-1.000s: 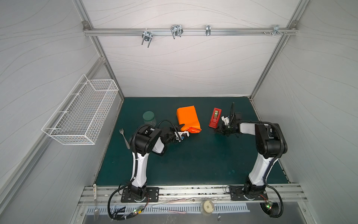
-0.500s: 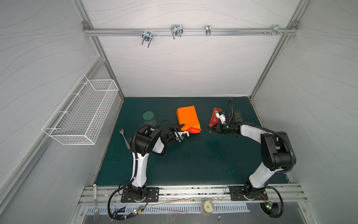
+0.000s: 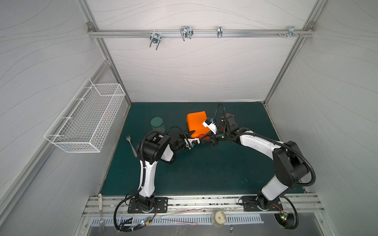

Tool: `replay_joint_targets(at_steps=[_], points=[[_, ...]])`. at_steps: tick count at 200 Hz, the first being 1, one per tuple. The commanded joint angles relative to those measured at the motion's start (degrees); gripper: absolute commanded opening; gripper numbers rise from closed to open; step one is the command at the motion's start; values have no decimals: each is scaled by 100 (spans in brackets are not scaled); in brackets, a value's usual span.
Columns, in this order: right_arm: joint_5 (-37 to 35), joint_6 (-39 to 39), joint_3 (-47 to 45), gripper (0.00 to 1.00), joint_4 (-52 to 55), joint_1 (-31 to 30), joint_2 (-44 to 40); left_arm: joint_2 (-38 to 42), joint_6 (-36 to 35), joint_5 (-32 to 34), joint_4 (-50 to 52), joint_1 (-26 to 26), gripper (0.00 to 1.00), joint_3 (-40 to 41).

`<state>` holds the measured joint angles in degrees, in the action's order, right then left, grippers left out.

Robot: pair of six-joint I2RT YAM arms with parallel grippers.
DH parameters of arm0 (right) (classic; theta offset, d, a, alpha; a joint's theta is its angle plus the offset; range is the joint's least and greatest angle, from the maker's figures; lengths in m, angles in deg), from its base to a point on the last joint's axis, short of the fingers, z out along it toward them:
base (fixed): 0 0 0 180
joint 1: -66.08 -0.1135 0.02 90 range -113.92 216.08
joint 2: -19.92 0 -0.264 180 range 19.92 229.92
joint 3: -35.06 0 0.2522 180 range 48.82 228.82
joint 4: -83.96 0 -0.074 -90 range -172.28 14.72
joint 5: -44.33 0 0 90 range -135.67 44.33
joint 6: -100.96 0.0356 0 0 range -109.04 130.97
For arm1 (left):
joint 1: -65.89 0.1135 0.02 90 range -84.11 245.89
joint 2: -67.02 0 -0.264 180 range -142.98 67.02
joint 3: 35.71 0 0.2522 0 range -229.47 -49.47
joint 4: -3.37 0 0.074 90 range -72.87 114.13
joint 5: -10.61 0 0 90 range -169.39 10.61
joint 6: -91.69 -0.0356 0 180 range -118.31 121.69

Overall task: Wrap a gift box in wrapping paper
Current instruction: Stick the wrapping paper to the gift box.

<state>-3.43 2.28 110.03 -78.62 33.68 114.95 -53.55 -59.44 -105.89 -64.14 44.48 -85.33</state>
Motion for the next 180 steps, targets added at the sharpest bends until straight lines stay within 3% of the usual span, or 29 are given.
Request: replay_joint_targets(at_steps=[1,97,180], points=[[-251,-474,70,0,-83,16,323,-188,-4,45,53,23,51,-88],[-716,-325,-329,0,-1241,-48,1059,-203,16,56,50,23,51,-101],[-1167,-573,-136,0,-1387,-35,1361,-212,11,59,50,23,51,-98]])
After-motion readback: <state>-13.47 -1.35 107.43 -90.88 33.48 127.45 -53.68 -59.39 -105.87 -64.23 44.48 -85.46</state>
